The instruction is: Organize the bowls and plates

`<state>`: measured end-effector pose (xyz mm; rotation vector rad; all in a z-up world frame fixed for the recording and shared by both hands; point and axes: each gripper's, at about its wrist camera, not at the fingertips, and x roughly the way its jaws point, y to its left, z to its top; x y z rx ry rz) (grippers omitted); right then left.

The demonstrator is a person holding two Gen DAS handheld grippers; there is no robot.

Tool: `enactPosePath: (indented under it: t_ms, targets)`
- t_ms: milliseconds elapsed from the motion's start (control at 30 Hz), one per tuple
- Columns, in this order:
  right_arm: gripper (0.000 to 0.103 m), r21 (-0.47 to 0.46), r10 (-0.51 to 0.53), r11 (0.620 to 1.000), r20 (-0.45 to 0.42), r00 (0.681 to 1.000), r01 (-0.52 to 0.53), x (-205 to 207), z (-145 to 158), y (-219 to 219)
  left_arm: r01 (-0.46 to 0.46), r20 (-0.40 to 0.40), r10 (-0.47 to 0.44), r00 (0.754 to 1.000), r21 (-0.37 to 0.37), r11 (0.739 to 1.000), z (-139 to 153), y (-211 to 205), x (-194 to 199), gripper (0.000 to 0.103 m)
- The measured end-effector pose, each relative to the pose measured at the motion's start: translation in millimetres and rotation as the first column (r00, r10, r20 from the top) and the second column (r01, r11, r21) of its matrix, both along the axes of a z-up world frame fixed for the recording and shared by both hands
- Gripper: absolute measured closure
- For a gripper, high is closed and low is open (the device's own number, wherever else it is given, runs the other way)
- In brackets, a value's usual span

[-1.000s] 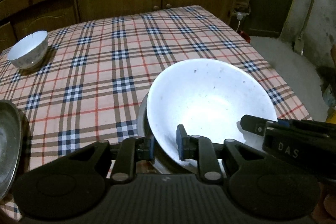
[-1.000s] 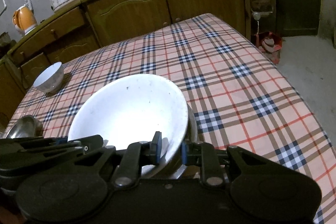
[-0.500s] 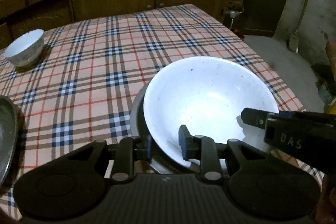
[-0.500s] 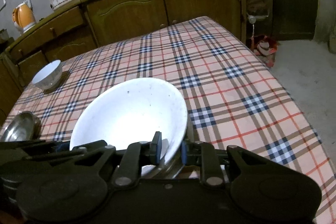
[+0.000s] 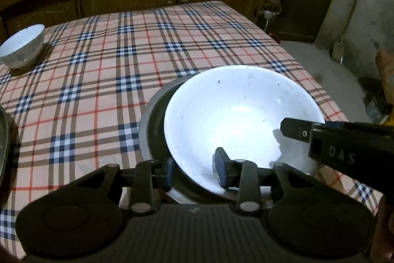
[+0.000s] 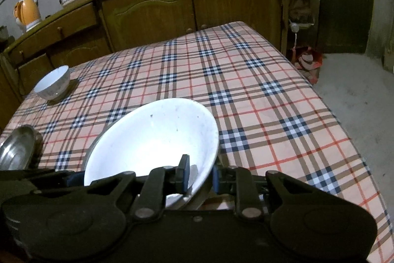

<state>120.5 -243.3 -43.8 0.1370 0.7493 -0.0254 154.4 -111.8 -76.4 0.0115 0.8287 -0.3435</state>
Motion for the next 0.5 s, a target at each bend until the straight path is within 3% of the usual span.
enactPosePath:
  t_ms: [100, 300, 333, 500]
  targets:
    - [0.083, 0.006, -0.011, 1.0, -0.008, 1.0, 0.011, 2, 0, -3, 0.009, 0.009, -0.009, 1.0, -0.012, 1.0, 3, 2, -3, 0.053]
    - [0.087, -0.046, 0.005, 0.999, -0.006, 1.0, -0.005, 4, 2, 5, -0.005, 0.081, 0.003, 0.997, 0.024, 1.0, 13, 3, -11, 0.042]
    - [0.087, -0.052, 0.005, 0.999, -0.008, 1.0, -0.005, 5, 2, 6, -0.013, 0.092, 0.01, 0.996, 0.029, 0.999, 15, 5, -12, 0.036]
    - [0.086, -0.113, -0.001, 0.994, -0.019, 1.0, -0.001, 8, 3, 10, -0.098, 0.096, 0.097, 0.991, 0.004, 0.995, 20, 24, -7, 0.035]
